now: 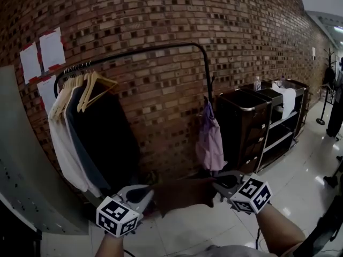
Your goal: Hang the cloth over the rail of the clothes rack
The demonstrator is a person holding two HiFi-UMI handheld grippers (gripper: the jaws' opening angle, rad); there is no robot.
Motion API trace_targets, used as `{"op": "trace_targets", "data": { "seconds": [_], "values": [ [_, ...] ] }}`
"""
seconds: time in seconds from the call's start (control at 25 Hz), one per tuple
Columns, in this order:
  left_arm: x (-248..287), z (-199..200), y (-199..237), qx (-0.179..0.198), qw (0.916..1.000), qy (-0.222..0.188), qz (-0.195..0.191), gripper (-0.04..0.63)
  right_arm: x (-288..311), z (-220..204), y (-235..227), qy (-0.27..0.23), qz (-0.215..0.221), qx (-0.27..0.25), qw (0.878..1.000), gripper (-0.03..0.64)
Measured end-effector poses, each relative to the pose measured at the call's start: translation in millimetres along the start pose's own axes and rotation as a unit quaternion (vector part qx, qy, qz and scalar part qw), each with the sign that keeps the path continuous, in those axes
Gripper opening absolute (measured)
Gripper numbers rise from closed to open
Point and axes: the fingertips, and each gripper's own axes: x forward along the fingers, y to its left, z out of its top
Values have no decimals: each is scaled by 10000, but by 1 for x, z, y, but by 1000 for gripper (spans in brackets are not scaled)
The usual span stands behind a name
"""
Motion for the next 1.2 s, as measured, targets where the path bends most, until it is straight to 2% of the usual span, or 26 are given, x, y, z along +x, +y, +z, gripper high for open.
{"op": "trace_targets", "data": {
  "seconds": [0.16, 0.4, 0.6, 0.76, 0.96, 1.08, 1.2],
  "values": [
    [23, 24, 27, 397, 9990, -123, 145, 14, 14, 17, -37, -121, -16, -270, 9996, 15],
    [67, 46, 78, 595, 9973, -123, 411, 15, 53, 45, -101, -255, 207, -507, 9982, 15],
    [111, 89, 151, 924, 9922, -179, 820, 15, 104, 86, -177, -482, 323, -922, 9940, 15],
    [155, 128, 217, 1478, 9812, -209, 1227, 15, 145, 123, -248, -728, 269, -1161, 9902, 15],
    [201, 179, 291, 1996, 9654, -270, 1660, 14, 188, 173, -328, -808, 83, -1932, 9778, 15],
    [215, 213, 325, 2345, 9524, -297, 1926, 15, 202, 211, -364, -920, -34, -2345, 9678, 15],
    [221, 248, 354, 2740, 9358, -271, 2202, 14, 210, 251, -392, -1112, -153, -2739, 9552, 15]
  ]
}}
